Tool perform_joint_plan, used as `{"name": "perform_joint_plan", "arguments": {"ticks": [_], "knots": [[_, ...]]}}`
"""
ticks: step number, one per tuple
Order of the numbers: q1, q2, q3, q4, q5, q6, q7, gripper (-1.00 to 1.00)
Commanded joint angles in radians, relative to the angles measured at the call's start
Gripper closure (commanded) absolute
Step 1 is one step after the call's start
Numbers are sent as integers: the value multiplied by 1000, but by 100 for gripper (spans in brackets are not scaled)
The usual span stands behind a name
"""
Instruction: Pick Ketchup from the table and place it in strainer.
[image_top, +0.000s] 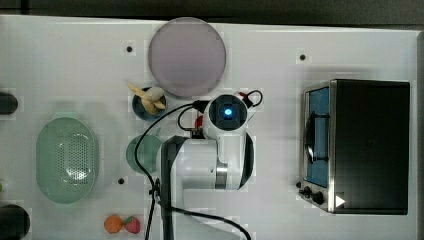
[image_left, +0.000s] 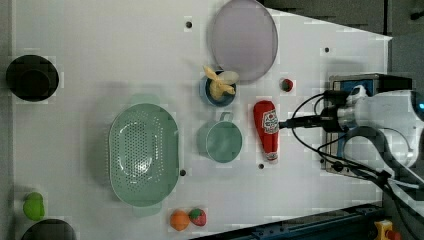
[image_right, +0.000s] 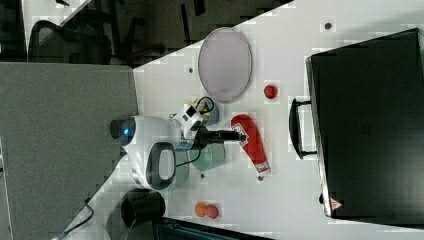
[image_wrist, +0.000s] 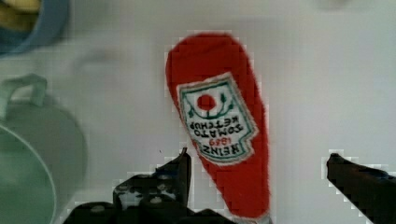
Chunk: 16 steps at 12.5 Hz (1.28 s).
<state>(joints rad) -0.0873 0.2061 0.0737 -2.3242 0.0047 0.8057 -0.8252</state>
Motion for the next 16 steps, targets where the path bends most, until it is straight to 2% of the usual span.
{"name": "perform_joint_plan", "arguments": {"ticks": [1,3,7,8,10,11,13,16], "knots": [[19,78,14,-15,-29,105,-48,-100],[20,124,13,-15,-84,154,-50,-100],[25,191,14,-16,-93,200,-49,-100],[26,197,14,-16,-93,212,-50,-92],[26,197,12,-22,-93,223,-50,-43],[26,187,13,-20,-93,228,-49,-26],[26,142,15,-21,-91,216,-43,-26],[27,-6,19,-20,-90,161,-42,-26]]}}
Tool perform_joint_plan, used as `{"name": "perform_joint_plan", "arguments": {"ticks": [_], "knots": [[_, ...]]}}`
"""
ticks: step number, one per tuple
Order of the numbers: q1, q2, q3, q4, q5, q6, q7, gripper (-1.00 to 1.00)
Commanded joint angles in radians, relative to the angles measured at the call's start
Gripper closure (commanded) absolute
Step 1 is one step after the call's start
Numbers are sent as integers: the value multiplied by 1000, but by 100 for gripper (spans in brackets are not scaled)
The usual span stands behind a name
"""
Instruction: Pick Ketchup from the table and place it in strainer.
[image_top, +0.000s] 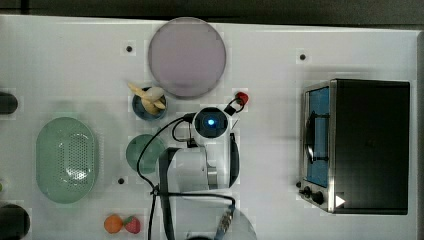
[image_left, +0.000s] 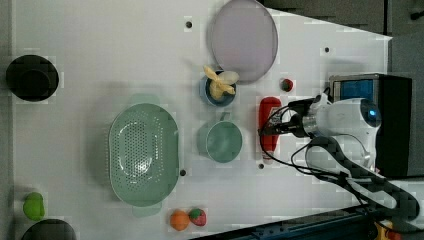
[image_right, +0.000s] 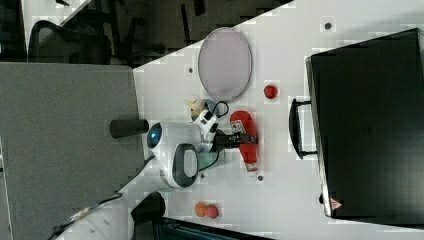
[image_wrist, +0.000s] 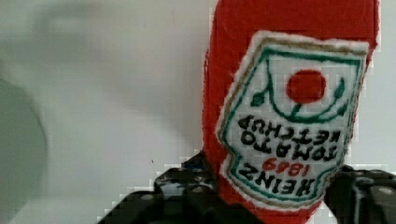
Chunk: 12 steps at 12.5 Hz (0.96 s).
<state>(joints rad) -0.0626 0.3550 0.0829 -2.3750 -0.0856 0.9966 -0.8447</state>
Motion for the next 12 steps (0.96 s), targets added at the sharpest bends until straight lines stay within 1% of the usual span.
{"name": "perform_joint_plan", "arguments": {"ticks": [1,4,6,9,10,12], "knots": [[2,-217,17,37,0,-95,-21,-26],[12,-380,56,91,19,-359,5,-26],[30,-438,104,144,73,-472,20,-26],[63,-449,196,213,166,-530,105,-26],[76,-442,233,225,182,-528,181,-26],[100,-419,309,236,185,-522,383,-26]]}}
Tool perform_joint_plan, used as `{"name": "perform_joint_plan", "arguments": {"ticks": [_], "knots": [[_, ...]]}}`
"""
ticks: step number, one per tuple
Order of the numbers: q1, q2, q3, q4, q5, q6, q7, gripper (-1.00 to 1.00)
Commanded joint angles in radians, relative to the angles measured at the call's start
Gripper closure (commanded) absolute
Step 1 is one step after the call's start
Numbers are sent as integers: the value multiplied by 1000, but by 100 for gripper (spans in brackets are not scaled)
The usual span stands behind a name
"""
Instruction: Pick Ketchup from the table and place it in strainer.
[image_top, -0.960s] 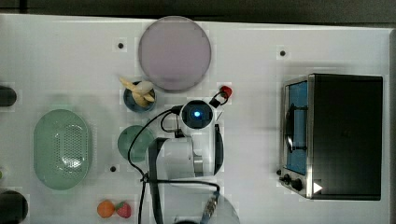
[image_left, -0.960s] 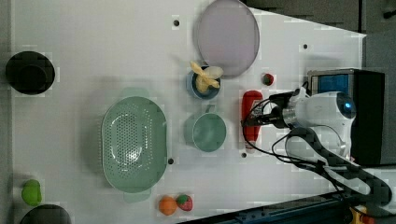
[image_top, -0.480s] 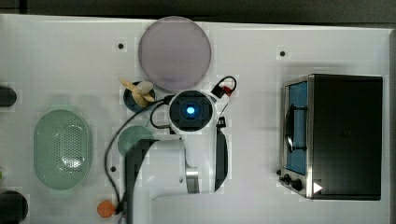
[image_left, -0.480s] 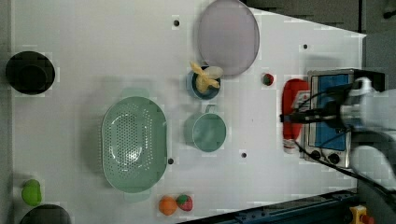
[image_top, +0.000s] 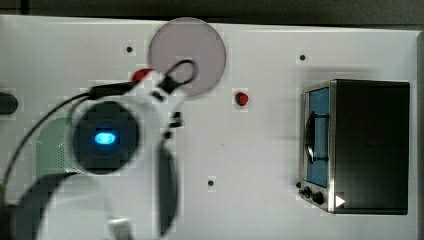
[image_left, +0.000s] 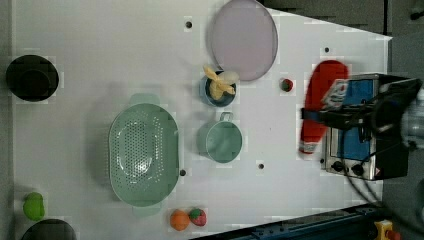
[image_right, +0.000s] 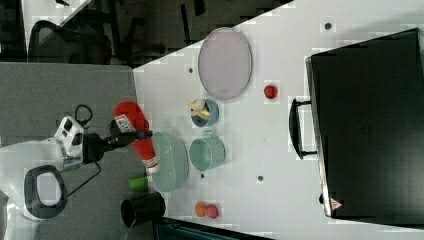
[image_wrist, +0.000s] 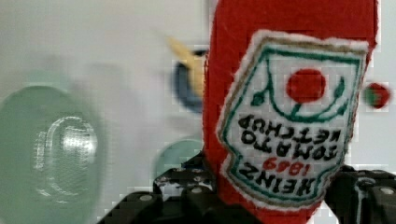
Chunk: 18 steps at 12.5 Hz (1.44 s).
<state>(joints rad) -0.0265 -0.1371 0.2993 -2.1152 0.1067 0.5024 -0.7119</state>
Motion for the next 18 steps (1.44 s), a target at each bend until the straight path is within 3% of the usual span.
{"name": "perform_joint_plan", "arguments": {"ticks": [1,5,9,10,13,15,18], "knots": [[74,92,131,-23,-7,-12,343,-26],[104,247,263,-22,-8,205,565,-26],[134,460,301,-21,-10,491,648,-26],[141,510,301,-19,-10,530,648,-34],[162,622,302,9,-14,628,649,-100],[163,604,312,30,-14,618,681,-100],[155,467,314,56,-14,492,821,-100]]}}
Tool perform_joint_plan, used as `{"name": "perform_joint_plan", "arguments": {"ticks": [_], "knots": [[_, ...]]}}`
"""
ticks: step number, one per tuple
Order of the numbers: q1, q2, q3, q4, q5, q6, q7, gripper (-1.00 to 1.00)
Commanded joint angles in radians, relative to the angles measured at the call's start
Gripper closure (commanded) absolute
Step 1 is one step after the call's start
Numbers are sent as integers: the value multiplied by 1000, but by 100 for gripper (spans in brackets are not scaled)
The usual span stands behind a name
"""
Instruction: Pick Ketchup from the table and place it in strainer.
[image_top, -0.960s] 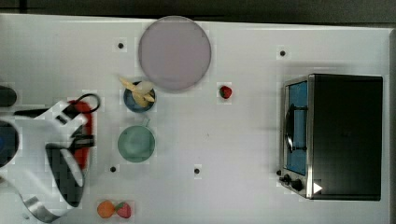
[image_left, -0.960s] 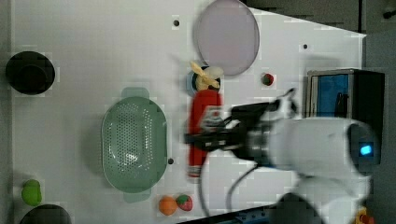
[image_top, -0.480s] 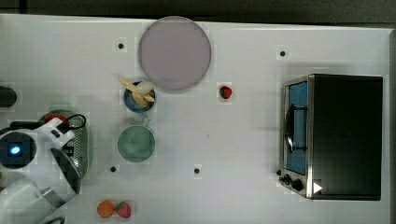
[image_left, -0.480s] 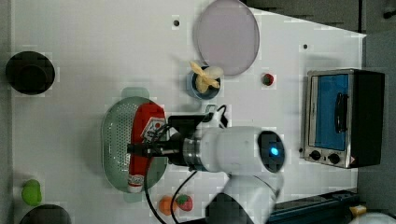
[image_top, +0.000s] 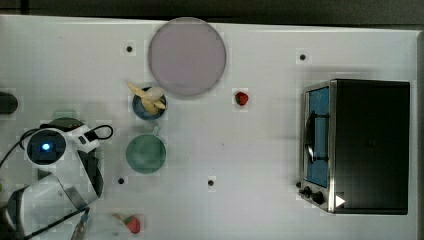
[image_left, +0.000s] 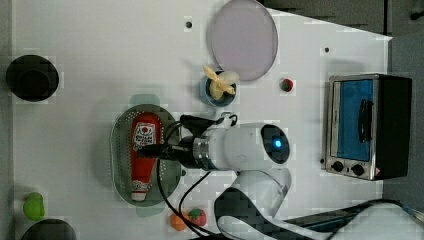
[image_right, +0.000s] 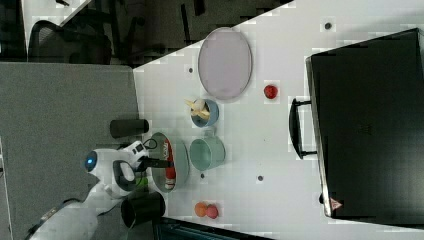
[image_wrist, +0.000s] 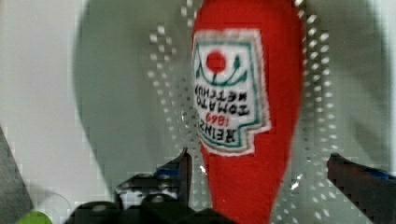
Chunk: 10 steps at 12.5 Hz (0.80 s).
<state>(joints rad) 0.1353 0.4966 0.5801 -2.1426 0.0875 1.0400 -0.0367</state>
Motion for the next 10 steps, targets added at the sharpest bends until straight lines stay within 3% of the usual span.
{"name": "perform_joint_plan", "arguments": {"ticks": [1,6,10], "knots": [[-15,-228,29,93,5,-133,161,-100],[-94,-486,-46,201,7,-684,157,-100],[-134,-573,-180,294,6,-887,155,-100]]}}
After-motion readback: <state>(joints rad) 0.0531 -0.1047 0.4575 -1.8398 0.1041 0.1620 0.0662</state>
